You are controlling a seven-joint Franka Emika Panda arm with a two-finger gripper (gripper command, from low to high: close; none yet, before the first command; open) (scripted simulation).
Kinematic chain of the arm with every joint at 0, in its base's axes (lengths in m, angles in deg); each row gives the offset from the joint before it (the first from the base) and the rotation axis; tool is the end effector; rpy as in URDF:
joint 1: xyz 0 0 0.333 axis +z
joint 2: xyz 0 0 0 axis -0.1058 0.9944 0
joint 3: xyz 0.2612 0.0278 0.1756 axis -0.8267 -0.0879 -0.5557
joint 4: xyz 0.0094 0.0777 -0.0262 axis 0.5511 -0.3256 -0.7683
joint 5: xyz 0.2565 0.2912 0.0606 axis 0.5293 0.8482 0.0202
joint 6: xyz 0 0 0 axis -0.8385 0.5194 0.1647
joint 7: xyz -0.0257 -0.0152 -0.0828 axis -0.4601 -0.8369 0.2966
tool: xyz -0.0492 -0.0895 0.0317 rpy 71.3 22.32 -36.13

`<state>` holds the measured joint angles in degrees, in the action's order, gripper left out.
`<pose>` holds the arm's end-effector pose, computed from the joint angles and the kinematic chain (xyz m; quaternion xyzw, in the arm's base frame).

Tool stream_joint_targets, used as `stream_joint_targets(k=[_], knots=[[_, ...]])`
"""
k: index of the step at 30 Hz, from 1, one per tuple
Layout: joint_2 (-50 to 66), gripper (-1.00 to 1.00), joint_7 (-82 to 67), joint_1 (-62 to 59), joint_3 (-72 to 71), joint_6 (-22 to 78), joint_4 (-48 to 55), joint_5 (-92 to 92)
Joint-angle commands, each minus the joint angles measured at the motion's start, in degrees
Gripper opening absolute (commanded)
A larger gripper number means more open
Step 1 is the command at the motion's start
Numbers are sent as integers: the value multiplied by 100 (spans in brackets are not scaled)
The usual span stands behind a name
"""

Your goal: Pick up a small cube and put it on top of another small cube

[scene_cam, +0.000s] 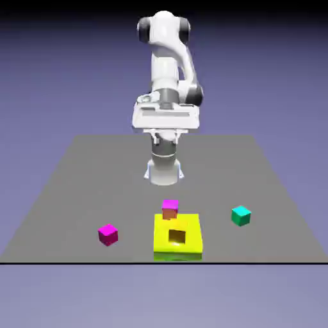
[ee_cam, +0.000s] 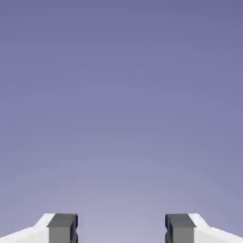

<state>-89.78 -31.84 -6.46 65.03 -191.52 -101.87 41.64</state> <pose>0.3891 0.0137 0.4673 -0.8556 0.3389 -0.3624 0.1474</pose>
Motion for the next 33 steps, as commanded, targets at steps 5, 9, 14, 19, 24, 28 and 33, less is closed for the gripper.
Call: stream_joint_targets(k=[5,9,14,19,24,28,33], knots=[[-367,0,915,-445,-1039,482,289,378],[-660,0,1647,-801,-1869,867,519,680],[-1027,0,2561,-1246,-2907,1349,808,1057],[-1394,0,3476,-1691,-3946,1831,1096,1435],[-1761,0,4391,-2136,-4984,2313,1385,1812],[-2054,0,5122,-2492,-5814,2698,1615,2114],[-2421,0,6037,-2937,-6853,3180,1904,2492]])
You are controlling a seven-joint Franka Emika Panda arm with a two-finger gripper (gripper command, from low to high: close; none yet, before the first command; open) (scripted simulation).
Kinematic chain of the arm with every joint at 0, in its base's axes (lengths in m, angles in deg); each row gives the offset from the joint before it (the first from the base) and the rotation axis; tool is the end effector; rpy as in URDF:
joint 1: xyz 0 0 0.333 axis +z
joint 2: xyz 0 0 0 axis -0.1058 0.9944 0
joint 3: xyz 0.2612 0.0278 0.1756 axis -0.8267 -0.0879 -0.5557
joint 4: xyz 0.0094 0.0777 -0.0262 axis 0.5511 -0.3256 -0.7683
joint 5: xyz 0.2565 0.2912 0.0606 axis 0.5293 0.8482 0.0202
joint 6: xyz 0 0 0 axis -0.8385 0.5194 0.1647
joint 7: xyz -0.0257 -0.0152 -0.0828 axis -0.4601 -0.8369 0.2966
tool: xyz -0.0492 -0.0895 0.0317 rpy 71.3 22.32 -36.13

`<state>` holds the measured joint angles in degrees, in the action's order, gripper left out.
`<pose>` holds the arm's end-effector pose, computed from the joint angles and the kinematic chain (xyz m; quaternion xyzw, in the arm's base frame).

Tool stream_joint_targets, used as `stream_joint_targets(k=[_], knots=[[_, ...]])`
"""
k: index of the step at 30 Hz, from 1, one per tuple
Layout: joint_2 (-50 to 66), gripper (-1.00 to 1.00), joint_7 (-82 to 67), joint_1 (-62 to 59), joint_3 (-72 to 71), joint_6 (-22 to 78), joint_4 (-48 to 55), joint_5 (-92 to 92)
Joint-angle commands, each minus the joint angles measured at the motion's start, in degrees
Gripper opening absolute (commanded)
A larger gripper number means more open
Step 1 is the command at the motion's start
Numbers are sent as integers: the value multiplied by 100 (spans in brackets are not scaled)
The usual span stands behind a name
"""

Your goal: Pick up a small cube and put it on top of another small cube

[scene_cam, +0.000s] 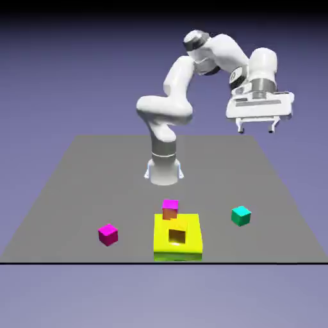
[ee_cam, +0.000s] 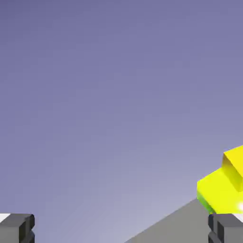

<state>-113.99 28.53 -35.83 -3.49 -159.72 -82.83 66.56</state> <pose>0.3232 0.3321 0.4430 -0.7100 0.5962 -0.3493 0.1354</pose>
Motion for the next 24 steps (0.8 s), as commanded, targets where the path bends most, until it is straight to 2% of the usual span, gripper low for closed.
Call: stream_joint_targets(k=[1,18,20,24], knots=[[-73,0,183,-89,-208,96,58,76],[-1321,0,3293,-1602,-3738,1735,1039,1359],[-1352,0,3371,-1640,-3826,1776,1063,1391],[-697,0,4118,-2322,-4409,1157,957,395]])
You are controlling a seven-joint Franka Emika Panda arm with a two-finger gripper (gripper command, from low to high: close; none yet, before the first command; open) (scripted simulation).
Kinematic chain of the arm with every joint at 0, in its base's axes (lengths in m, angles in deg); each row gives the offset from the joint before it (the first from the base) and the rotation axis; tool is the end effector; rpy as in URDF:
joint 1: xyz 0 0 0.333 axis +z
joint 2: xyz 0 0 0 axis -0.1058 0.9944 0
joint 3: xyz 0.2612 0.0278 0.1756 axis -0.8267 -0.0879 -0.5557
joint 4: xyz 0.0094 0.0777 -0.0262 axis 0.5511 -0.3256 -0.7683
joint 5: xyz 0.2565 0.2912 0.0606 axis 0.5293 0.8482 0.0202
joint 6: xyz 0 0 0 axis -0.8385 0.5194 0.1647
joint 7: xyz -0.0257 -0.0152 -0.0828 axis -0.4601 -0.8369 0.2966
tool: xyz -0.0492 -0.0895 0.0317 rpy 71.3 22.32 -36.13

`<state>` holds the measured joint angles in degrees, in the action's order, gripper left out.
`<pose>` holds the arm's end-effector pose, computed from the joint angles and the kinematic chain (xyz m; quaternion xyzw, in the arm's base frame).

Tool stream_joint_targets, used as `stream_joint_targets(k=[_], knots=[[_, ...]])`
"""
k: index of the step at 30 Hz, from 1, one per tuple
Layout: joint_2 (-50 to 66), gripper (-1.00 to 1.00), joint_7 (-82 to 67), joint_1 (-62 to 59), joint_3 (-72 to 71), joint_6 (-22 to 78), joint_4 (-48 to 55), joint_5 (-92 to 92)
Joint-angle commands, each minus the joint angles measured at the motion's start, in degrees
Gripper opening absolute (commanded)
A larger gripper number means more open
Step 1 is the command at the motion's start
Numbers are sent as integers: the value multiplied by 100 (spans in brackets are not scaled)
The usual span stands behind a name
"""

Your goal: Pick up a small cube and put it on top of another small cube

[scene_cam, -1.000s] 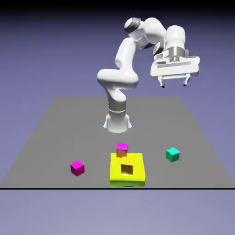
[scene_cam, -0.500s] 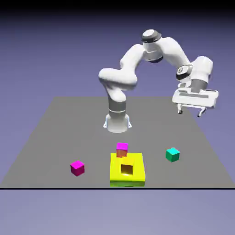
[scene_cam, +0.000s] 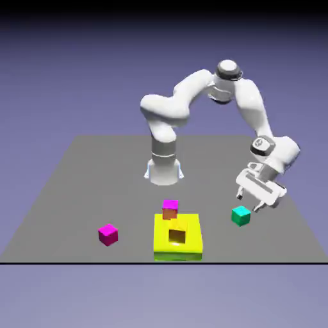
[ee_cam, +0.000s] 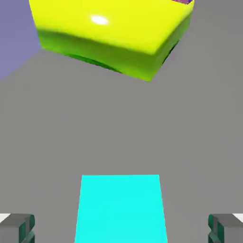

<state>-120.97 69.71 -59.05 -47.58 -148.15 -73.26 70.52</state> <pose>0.2977 0.3633 0.1325 0.5429 -0.7515 0.3689 0.0660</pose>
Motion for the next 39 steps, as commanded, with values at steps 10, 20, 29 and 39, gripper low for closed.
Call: stream_joint_targets(k=[10,20,29,39], knots=[[1347,-100,1537,-1403,-1200,-1272,-218,-2049],[-126,-100,-144,131,112,119,20,192],[544,-100,62,16,1161,725,-207,-368],[2621,-100,1463,-1136,2162,911,-749,-2729]])
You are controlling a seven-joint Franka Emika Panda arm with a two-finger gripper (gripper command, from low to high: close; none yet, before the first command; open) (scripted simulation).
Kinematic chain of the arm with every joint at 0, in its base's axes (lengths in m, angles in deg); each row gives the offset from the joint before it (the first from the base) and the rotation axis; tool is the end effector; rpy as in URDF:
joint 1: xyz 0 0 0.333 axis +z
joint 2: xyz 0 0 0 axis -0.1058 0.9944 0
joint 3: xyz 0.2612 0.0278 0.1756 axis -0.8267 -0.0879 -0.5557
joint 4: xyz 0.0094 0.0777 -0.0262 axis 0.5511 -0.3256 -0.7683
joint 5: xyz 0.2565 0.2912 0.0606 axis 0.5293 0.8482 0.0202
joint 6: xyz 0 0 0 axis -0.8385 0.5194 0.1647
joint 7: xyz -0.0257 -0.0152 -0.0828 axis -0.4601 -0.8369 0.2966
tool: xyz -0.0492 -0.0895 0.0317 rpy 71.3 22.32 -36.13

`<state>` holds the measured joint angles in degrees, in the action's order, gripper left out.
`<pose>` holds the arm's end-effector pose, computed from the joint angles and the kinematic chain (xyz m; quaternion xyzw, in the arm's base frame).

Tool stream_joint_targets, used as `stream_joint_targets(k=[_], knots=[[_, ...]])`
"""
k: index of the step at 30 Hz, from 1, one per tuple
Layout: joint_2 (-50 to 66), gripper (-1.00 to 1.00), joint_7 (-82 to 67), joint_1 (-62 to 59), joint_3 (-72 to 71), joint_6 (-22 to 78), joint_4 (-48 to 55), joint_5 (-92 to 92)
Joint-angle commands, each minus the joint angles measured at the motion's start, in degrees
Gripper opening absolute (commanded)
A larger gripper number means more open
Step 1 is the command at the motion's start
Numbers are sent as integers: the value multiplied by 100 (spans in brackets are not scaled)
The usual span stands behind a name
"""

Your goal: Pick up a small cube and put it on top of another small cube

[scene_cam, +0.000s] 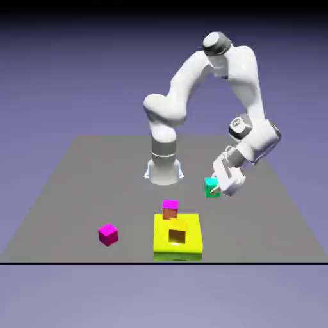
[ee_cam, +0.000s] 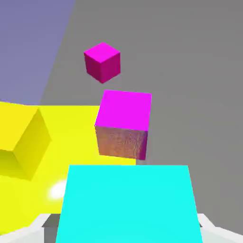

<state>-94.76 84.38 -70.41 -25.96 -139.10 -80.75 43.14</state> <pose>0.4039 0.1847 0.2756 0.3208 -0.8789 0.3235 0.1415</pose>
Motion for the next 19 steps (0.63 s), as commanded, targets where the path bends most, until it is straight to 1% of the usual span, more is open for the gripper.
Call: stream_joint_targets(k=[1,4,5,11,12,13,19], knots=[[208,-100,136,-115,100,25,-54,-228],[766,-100,513,-425,370,75,-200,-863],[767,-100,513,-425,370,75,-200,-863],[511,-100,495,-1552,-663,-1011,-660,-668],[511,100,495,-1552,-663,-1011,-660,-668],[511,100,495,-1552,-663,-1011,-660,-668],[766,100,513,-425,370,74,-200,-863]])
